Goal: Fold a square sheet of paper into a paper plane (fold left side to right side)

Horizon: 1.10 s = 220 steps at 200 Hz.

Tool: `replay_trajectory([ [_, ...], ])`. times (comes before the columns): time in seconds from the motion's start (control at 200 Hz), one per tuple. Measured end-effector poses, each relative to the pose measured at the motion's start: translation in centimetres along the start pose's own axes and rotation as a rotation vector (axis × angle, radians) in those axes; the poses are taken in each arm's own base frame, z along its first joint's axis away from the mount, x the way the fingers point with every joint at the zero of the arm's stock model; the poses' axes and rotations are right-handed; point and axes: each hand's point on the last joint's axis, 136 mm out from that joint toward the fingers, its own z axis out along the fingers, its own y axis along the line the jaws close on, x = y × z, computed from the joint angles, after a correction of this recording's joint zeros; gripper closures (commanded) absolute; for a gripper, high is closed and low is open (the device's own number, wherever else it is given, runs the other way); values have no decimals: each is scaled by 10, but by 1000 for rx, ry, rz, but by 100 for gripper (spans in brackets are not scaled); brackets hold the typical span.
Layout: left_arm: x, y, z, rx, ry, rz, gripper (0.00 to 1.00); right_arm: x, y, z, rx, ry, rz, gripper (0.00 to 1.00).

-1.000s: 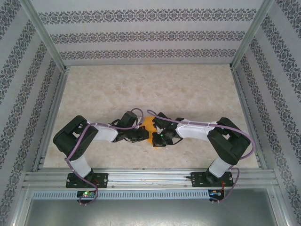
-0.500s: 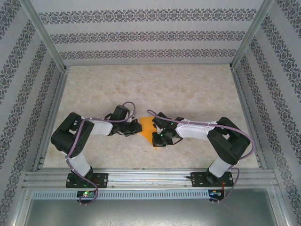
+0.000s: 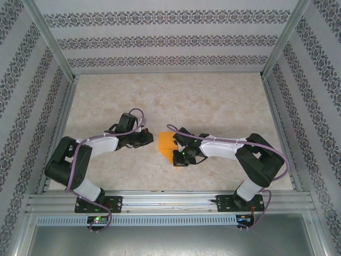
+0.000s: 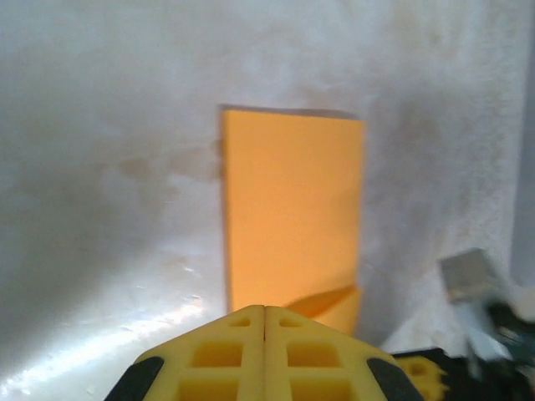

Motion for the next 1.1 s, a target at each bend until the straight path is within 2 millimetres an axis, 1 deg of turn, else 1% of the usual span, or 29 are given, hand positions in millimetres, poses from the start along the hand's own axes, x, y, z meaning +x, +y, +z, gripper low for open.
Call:
replay_trajectory([
  [0.045,0,-9,-4,23,-5,18,96,0,-1,0,1,-3,0,100],
  [0.1,8,-20,-4,51,12,41,96,0,-1,0,0,-6,-1,100],
  [0.205,37,-33,7,94,96,59,96,0,-1,0,1,-6,-1,100],
  [0.32,63,-36,23,102,182,61,96,0,-1,0,1,-6,-1,100],
  [0.415,75,-32,34,93,228,54,96,0,-1,0,1,-6,-1,100],
  [0.505,79,-27,42,82,245,40,96,0,-1,0,1,-6,-1,100],
  [0.709,75,-22,51,59,245,26,96,0,-1,0,1,-6,-1,100],
  [0.849,74,-13,57,25,242,18,96,0,-1,0,0,-6,-1,100],
  [1.099,73,-13,59,24,244,16,100,-3,-2,-4,-3,-13,12,100],
])
